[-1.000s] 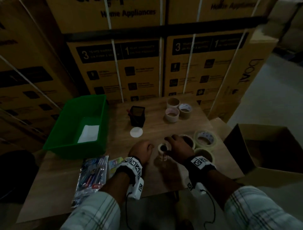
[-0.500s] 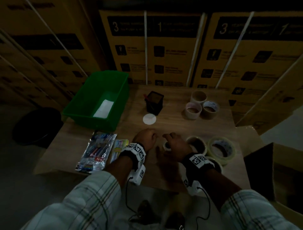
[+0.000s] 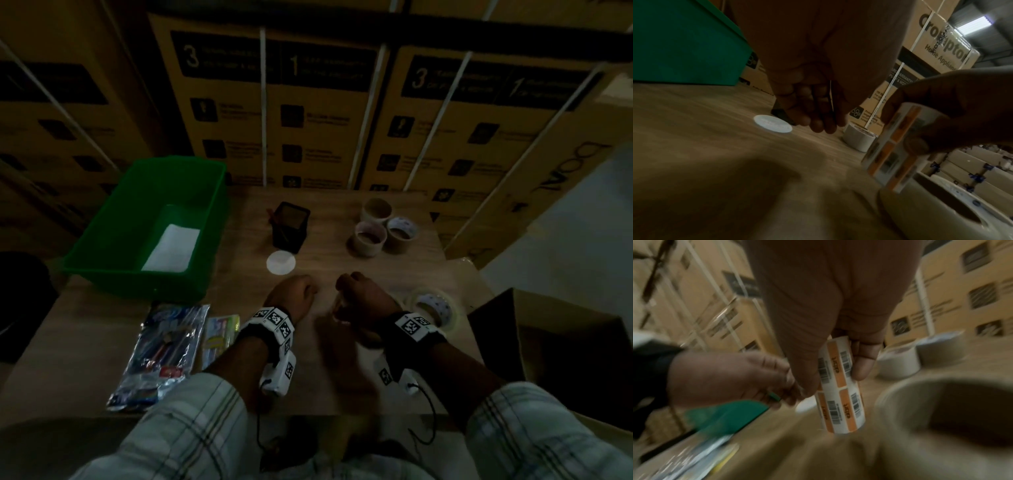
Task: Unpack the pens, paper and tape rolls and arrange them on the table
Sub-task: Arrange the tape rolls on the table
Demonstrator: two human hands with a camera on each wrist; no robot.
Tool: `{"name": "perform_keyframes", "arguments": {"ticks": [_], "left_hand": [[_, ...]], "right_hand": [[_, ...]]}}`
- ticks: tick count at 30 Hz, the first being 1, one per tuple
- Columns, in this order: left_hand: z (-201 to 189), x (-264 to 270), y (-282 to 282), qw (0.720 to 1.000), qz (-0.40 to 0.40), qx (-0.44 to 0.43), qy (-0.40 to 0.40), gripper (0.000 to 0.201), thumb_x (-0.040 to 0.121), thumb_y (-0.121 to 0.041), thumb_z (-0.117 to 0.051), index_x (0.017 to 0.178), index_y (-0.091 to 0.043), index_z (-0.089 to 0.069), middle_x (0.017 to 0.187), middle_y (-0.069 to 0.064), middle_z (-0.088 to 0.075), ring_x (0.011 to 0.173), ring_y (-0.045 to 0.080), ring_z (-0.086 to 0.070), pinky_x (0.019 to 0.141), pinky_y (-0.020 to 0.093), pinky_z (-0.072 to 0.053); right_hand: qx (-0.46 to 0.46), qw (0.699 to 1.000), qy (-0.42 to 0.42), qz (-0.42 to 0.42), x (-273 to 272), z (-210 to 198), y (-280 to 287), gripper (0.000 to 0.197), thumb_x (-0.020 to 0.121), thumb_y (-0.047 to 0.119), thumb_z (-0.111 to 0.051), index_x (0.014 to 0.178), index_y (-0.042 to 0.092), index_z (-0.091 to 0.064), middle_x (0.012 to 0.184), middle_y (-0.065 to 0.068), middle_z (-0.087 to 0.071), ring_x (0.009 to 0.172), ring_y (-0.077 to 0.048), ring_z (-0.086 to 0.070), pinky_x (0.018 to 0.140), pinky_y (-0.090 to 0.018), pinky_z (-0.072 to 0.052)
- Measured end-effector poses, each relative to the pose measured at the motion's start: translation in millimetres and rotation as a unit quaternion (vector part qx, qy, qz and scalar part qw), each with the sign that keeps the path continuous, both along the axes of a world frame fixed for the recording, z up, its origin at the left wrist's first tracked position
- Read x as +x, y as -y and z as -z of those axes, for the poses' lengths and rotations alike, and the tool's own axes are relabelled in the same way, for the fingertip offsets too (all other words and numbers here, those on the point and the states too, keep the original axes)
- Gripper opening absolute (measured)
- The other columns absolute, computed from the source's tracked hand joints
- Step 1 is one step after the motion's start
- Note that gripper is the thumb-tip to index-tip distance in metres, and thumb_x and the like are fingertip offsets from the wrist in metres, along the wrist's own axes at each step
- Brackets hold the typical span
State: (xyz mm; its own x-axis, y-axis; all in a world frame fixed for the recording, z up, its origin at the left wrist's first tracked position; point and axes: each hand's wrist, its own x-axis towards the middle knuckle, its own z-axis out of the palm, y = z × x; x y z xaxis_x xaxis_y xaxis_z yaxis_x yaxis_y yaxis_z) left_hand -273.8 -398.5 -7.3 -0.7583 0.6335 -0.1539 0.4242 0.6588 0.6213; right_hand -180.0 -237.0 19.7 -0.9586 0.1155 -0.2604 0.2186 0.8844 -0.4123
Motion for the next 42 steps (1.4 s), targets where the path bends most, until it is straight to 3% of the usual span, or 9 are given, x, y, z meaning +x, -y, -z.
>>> {"name": "perform_keyframes", "arguments": {"ticks": [4,8,13,20,23,27,31,39,42], "left_hand": [[-6.4,-7.5,-29.4,1.000,0.013,0.004,0.008,0.028,0.097,-0.019,-0.044,0.115,-0.013,-0.063,0.120,0.009,-0.065,0.108,0.029,-0.061,0.092,0.038,-0.049],[-12.3,-9.8,-70.1,1.000,0.015,0.003,0.020,0.022,0.095,-0.021,-0.046,0.104,-0.017,-0.065,0.112,0.007,-0.067,0.103,0.028,-0.062,0.086,0.034,-0.050],[-20.3,-13.9,-127.9,0.999,0.032,-0.014,-0.002,0.022,0.093,-0.022,-0.048,0.104,-0.019,-0.067,0.111,0.008,-0.068,0.101,0.029,-0.063,0.084,0.035,-0.051],[-12.6,-1.1,-194.8,1.000,0.023,-0.018,-0.008,0.019,0.094,-0.021,-0.048,0.099,-0.013,-0.065,0.101,0.012,-0.069,0.092,0.031,-0.064,0.073,0.030,-0.046],[-8.6,0.1,-211.0,1.000,0.018,-0.015,0.003,0.019,0.093,-0.021,-0.049,0.100,-0.018,-0.066,0.103,0.008,-0.069,0.095,0.027,-0.063,0.076,0.030,-0.046],[-7.7,0.0,-220.9,0.999,0.017,-0.035,0.013,0.021,0.094,-0.023,-0.047,0.104,-0.019,-0.064,0.104,0.004,-0.068,0.091,0.024,-0.063,0.075,0.031,-0.048],[-4.7,-2.7,-220.4,0.998,0.012,-0.056,0.016,0.017,0.094,-0.024,-0.047,0.099,-0.018,-0.062,0.100,0.007,-0.067,0.088,0.026,-0.063,0.071,0.032,-0.049],[-2.9,-6.6,-216.7,0.997,-0.015,-0.075,0.013,0.018,0.092,-0.025,-0.046,0.099,-0.020,-0.063,0.101,0.009,-0.068,0.090,0.030,-0.063,0.078,0.037,-0.054],[-2.9,-4.5,-218.1,0.997,-0.020,-0.079,0.010,0.019,0.092,-0.027,-0.047,0.101,-0.019,-0.063,0.101,0.009,-0.068,0.092,0.030,-0.063,0.078,0.039,-0.054]], "right_hand": [[-0.024,0.999,-0.026,0.019,-11.9,-12.5,-37.6,0.056,0.071,0.026,-0.076,0.116,0.008,-0.047,0.104,-0.015,-0.062,0.089,-0.033,-0.064,0.077,-0.047,-0.054],[-0.039,0.996,-0.075,0.021,-21.7,-20.7,-86.7,0.085,0.069,0.021,-0.078,0.141,0.015,-0.034,0.112,-0.016,-0.066,0.099,-0.032,-0.065,0.084,-0.046,-0.054],[-0.030,0.993,-0.084,0.071,-23.9,-24.3,-156.3,0.069,0.064,0.029,-0.081,0.123,0.010,-0.049,0.119,-0.018,-0.058,0.106,-0.036,-0.059,0.083,-0.049,-0.053],[0.018,0.989,-0.029,0.142,-20.6,-6.7,-243.8,0.067,0.072,0.022,-0.078,0.126,0.007,-0.041,0.124,-0.021,-0.045,0.105,-0.041,-0.054,0.082,-0.043,-0.049],[0.022,0.993,0.008,0.116,-21.5,7.5,-259.1,0.061,0.079,0.019,-0.070,0.129,0.006,-0.038,0.127,-0.022,-0.042,0.109,-0.042,-0.051,0.088,-0.046,-0.049],[0.036,0.994,-0.024,0.100,-26.0,23.4,-270.2,0.053,0.083,0.015,-0.062,0.130,0.004,-0.041,0.126,-0.025,-0.044,0.107,-0.043,-0.051,0.086,-0.043,-0.047],[0.027,0.993,-0.041,0.108,-35.2,30.0,-276.2,0.060,0.083,0.016,-0.064,0.136,0.010,-0.037,0.130,-0.022,-0.044,0.113,-0.041,-0.049,0.088,-0.042,-0.046],[0.034,0.994,0.051,0.093,-39.0,32.3,-276.4,0.074,0.086,0.022,-0.064,0.147,0.014,-0.021,0.149,-0.018,-0.028,0.126,-0.041,-0.043,0.097,-0.046,-0.045],[0.065,0.993,0.040,0.090,-32.1,30.3,-277.1,0.079,0.085,0.034,-0.064,0.147,0.018,-0.018,0.149,-0.015,-0.027,0.125,-0.040,-0.042,0.097,-0.048,-0.045]]}}
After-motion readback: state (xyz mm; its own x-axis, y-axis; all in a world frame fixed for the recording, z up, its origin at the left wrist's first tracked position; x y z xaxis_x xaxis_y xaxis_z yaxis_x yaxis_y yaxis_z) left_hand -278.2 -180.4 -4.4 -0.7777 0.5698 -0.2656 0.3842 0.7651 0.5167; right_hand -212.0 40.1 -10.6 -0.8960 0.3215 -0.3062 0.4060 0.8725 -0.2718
